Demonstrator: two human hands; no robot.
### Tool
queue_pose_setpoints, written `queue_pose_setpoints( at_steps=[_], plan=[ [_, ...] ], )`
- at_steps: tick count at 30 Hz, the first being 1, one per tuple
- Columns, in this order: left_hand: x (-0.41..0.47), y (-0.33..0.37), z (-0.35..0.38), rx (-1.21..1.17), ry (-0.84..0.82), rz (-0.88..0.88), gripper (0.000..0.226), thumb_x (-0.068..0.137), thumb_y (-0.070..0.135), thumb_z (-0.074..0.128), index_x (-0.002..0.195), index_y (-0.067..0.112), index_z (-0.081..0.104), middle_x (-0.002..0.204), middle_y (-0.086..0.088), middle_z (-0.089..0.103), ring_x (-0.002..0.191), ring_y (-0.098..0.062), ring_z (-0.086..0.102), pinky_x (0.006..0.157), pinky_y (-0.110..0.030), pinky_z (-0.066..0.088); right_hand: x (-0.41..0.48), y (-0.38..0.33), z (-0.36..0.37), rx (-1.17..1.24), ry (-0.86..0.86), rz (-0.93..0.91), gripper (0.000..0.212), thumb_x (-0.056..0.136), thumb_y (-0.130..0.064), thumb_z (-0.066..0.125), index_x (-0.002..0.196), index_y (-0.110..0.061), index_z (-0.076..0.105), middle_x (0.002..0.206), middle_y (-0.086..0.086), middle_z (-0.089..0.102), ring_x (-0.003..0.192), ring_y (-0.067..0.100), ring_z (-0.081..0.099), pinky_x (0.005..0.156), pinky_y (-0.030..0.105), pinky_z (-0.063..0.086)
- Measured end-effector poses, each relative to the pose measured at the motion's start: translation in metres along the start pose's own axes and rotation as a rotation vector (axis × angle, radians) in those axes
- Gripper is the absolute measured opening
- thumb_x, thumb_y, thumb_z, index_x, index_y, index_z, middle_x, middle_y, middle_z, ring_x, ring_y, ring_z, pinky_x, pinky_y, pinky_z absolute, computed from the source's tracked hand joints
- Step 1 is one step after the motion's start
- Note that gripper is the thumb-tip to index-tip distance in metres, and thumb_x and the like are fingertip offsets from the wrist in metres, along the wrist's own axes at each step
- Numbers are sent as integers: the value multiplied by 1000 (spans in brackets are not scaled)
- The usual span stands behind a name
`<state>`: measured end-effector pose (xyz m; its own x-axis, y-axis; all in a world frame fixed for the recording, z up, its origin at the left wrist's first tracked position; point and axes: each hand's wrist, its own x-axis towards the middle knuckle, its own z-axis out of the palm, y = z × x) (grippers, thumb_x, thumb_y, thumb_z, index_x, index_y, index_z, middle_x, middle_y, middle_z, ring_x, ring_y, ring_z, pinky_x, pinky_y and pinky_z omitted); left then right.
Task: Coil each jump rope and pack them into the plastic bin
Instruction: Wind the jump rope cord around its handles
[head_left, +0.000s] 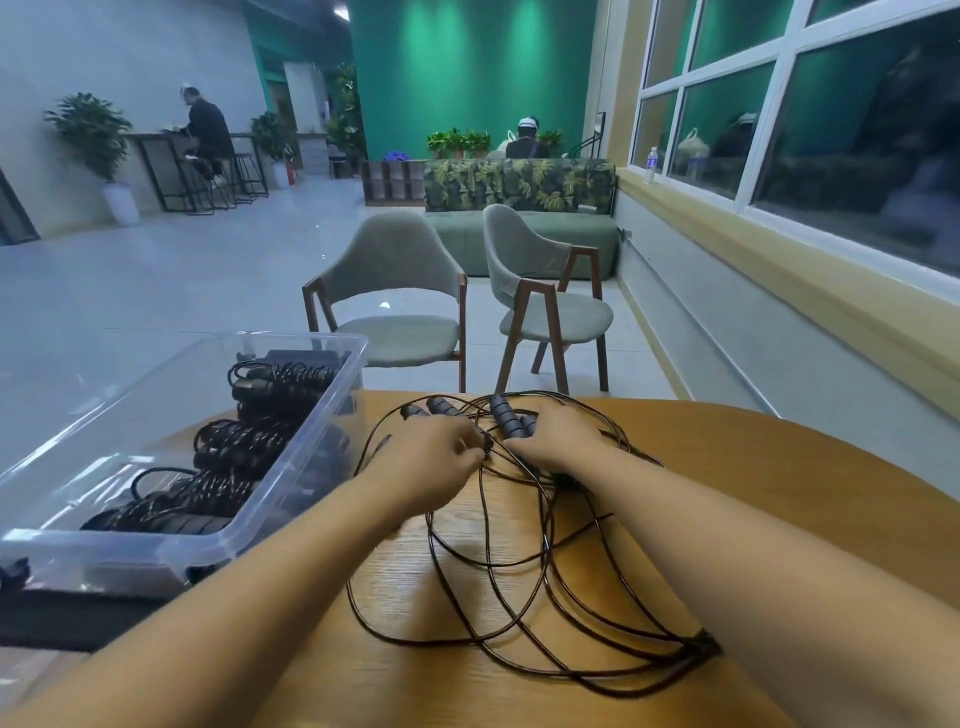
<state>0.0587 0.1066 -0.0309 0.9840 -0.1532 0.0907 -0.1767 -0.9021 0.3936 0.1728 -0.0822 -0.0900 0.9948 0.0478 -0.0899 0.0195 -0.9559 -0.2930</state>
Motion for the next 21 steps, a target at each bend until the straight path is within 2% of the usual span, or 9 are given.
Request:
queue_pose_setpoints(
  at_steps=[3, 5, 8, 11, 16, 21],
  plan=[
    [-4, -4, 12, -27, 22, -18, 23, 101, 36, 61, 120, 28, 72, 111, 7, 75, 98, -8, 66, 90, -30, 56, 11, 2, 18, 63, 32, 40, 79, 75, -69, 71, 134, -17, 58, 123, 5, 64, 106, 27, 65, 79, 38, 60],
    [-7, -6, 18, -59, 37, -22, 24, 102, 34, 61, 121, 27, 72, 112, 8, 74, 99, -7, 65, 90, -26, 54, 14, 2, 23, 103, 17, 50, 82, 76, -69, 72, 138, -18, 56, 129, 8, 63, 105, 28, 65, 76, 36, 57],
    [-12, -9, 27, -145, 57, -39, 23, 102, 33, 61, 120, 27, 73, 111, 10, 74, 100, -4, 65, 91, -23, 53, 17, 2, 26, 192, 32, 55, 75, 78, -61, 75, 136, -16, 58, 119, 6, 66, 97, 24, 65, 77, 36, 59],
    [-19, -11, 36, -220, 77, -64, 22, 102, 35, 61, 120, 31, 72, 108, 15, 73, 100, 2, 64, 94, -26, 56, 4, 1, 15, 273, 133, 45, 80, 75, -61, 77, 137, -14, 56, 124, 5, 65, 102, 25, 64, 77, 35, 55],
    [-36, -6, 40, -394, 142, -91, 19, 101, 39, 62, 118, 38, 70, 104, 20, 72, 98, 5, 65, 88, -19, 54, -39, -3, -22, 434, 178, -47, 57, 83, -49, 79, 124, -20, 52, 110, -1, 62, 92, 16, 62, 74, 35, 56],
    [-56, 17, 28, -785, 189, -129, 20, 100, 48, 60, 117, 40, 67, 104, 15, 76, 93, 2, 72, 89, -33, 58, -115, -6, -48, 500, 240, -193, 49, 82, -47, 83, 116, -24, 56, 103, -5, 62, 87, 14, 62, 72, 37, 58]
  ],
)
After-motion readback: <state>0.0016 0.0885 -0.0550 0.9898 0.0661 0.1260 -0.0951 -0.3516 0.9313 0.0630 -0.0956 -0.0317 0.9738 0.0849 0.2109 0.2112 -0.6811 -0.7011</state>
